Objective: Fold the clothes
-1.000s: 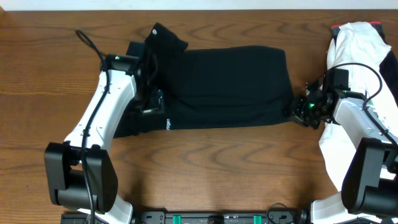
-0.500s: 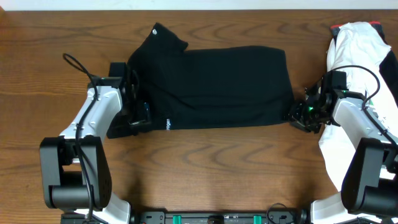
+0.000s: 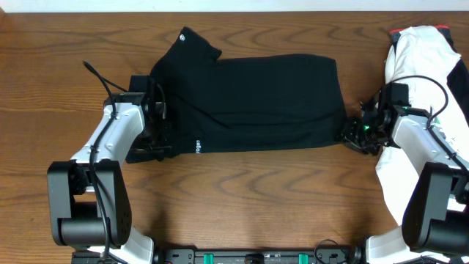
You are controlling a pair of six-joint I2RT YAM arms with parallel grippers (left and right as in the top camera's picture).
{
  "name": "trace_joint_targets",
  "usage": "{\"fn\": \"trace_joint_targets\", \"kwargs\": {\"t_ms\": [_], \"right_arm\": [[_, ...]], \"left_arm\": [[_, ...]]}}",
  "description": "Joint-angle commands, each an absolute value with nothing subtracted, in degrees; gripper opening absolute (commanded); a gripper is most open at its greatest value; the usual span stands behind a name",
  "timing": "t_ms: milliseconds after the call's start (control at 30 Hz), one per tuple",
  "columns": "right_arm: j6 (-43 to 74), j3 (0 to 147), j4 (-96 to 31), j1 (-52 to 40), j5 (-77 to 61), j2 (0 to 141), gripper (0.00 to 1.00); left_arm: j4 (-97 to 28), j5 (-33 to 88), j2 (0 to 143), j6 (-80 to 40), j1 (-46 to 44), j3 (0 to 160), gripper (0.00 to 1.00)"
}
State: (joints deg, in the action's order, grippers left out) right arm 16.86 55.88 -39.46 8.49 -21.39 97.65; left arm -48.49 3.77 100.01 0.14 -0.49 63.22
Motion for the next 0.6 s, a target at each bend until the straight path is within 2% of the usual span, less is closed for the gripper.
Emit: {"fn": "trace_joint_targets", "kwargs": {"t_ms": [0,133,233,367,567], "right_arm": [[9.8,56.4,-37.6,6.1,-30.0,99.0,0.24],[8.8,56.4,-35.4,0.6,-33.2,100.4,0.13],[6.9,56.4,-33.2,-4.7,-33.1,102.0,0.11],[6.1,56.4,-30.2,-10.4,-29.4,104.8,0.04],[6.2,56.4,-26.6,-12.6,-27.0,107.5,0.02]], "left_arm": [[-49.2,1.0,100.4,-1.3,-0.1,62.9,0.06],[-49.0,1.0,100.4,-1.3,-0.1,62.9,0.06],[-48.9,1.0,100.4,-1.3,-0.1,62.9,0.06],[-48.9,1.0,100.4,-1.4,-0.1,62.9,0.06],[-48.9,1.0,100.4,-1.4,-0.1,62.9,0.06]]}}
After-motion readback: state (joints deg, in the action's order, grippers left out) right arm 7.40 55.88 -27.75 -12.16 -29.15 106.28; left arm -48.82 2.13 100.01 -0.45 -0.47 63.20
